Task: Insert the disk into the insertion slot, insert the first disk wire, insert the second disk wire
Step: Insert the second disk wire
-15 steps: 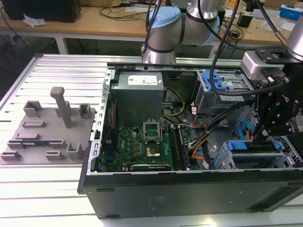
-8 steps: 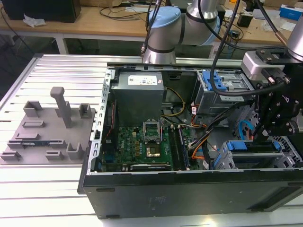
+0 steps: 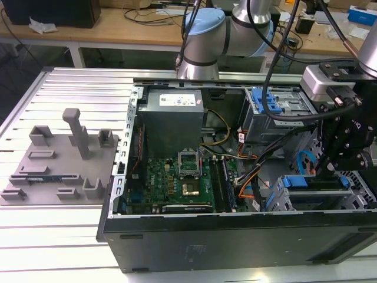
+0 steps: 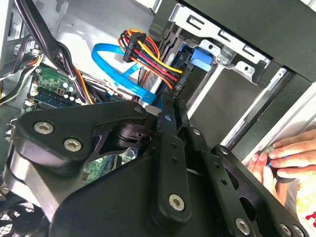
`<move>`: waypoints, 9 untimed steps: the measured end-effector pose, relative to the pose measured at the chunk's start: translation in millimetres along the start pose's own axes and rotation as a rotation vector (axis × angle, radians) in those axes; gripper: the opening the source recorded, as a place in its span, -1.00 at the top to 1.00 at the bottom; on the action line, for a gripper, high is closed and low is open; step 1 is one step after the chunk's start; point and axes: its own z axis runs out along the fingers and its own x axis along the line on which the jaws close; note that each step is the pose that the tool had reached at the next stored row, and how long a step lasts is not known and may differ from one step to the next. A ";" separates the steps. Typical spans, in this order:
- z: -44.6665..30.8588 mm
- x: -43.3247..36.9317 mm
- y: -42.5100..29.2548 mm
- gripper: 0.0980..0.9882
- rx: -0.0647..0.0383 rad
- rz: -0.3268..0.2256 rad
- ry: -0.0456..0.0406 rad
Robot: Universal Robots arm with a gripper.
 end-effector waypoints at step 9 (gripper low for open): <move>2.7 -0.2 -1.7 0.86 0.000 0.000 -0.0001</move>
